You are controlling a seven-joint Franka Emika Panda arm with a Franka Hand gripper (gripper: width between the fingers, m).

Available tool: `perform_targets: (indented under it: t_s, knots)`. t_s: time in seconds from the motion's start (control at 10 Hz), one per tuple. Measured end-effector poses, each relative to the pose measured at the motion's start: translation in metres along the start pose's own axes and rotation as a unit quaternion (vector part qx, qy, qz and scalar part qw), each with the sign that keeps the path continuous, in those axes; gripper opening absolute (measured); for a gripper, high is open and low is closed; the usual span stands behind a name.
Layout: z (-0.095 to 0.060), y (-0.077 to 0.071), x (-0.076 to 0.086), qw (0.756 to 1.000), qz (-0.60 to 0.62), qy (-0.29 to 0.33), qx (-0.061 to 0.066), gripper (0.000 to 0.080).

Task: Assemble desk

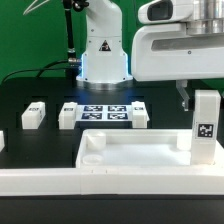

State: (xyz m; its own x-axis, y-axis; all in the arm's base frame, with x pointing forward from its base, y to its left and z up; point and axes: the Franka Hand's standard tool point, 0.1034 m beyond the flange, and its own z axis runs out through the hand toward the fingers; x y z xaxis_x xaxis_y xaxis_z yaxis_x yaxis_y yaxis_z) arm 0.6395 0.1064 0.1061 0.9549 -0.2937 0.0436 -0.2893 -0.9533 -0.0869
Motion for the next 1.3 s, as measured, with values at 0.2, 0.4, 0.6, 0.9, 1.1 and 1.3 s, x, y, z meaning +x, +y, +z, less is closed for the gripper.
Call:
perform_targets:
  t_s: [0.2, 0.4, 0.6, 0.9, 1.1, 1.3]
  knots:
    - [0.0, 0.0, 0.0, 0.998, 0.067, 0.001, 0.0, 0.0288]
    - [-0.001, -0.001, 0.001, 0.966, 0.26, -0.002, 0.009, 0.0288]
    - [0.001, -0.003, 0.0, 0.913, 0.407, -0.015, 0.021, 0.0289]
    - [0.002, -0.013, -0.003, 0.842, 0.539, -0.02, 0.027, 0.0291]
    - [0.002, -0.012, -0.003, 0.877, 0.479, -0.018, 0.027, 0.0362]
    - [-0.004, -0.009, -0.001, 0.942, 0.335, -0.012, 0.03, 0.0617]
